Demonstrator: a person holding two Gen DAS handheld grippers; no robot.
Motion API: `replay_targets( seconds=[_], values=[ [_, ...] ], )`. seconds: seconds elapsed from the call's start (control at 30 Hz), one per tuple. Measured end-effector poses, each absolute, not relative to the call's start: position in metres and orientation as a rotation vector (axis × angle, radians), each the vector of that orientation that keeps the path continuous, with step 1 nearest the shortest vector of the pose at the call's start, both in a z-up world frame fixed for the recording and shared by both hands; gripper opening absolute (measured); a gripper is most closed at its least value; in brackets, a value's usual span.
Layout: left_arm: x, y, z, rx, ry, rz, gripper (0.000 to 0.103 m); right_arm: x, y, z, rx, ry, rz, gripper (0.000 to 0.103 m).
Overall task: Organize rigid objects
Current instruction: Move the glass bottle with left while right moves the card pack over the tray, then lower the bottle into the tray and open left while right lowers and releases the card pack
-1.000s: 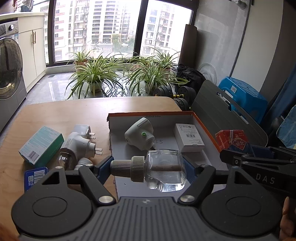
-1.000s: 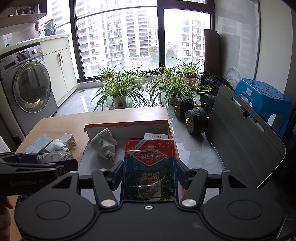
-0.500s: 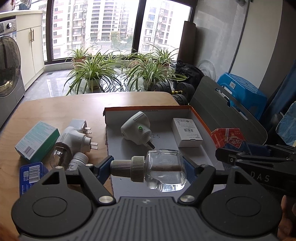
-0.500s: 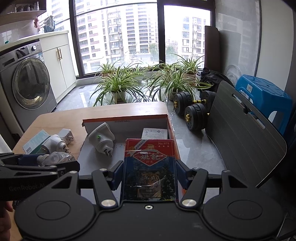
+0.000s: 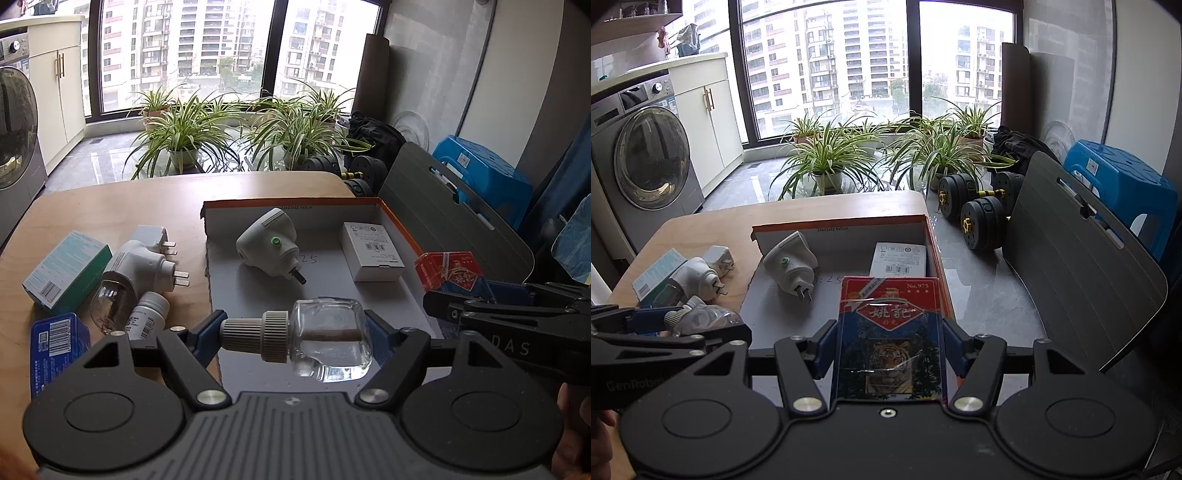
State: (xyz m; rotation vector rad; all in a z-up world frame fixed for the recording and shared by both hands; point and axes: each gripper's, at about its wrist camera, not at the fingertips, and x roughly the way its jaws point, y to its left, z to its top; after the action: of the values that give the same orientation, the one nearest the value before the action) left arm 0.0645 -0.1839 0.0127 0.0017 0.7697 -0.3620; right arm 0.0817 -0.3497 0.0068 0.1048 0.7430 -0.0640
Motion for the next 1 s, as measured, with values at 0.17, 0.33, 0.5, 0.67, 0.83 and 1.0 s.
replay_targets(
  seconds=[0.17, 0.33, 0.5, 0.67, 0.83, 1.0],
  values=[
    [0.065, -0.185, 0.01, 0.003, 0.776, -0.36, 0.079, 0.086, -0.35, 0.007, 0.107, 0.758, -0.059, 0.072],
    [0.068, -0.185, 0.007, 0.001, 0.782, -0.357, 0.079, 0.09, -0.35, 0.007, 0.104, 0.768, -0.052, 0.072],
    [0.069, -0.187, 0.006, 0.003, 0.787, -0.355, 0.079, 0.095, -0.352, 0.006, 0.112, 0.774, -0.05, 0.072],
    [0.071, -0.188, 0.003, 0.007, 0.794, -0.355, 0.079, 0.103, -0.355, 0.004, 0.112, 0.785, -0.046, 0.072],
    [0.074, -0.19, 0.0, 0.011, 0.8, -0.36, 0.079, 0.107, -0.355, 0.002, 0.109, 0.788, -0.038, 0.072],
    [0.076, -0.192, -0.003, 0.014, 0.806, -0.367, 0.079, 0.111, -0.356, 0.001, 0.106, 0.788, -0.03, 0.072]
  ],
)
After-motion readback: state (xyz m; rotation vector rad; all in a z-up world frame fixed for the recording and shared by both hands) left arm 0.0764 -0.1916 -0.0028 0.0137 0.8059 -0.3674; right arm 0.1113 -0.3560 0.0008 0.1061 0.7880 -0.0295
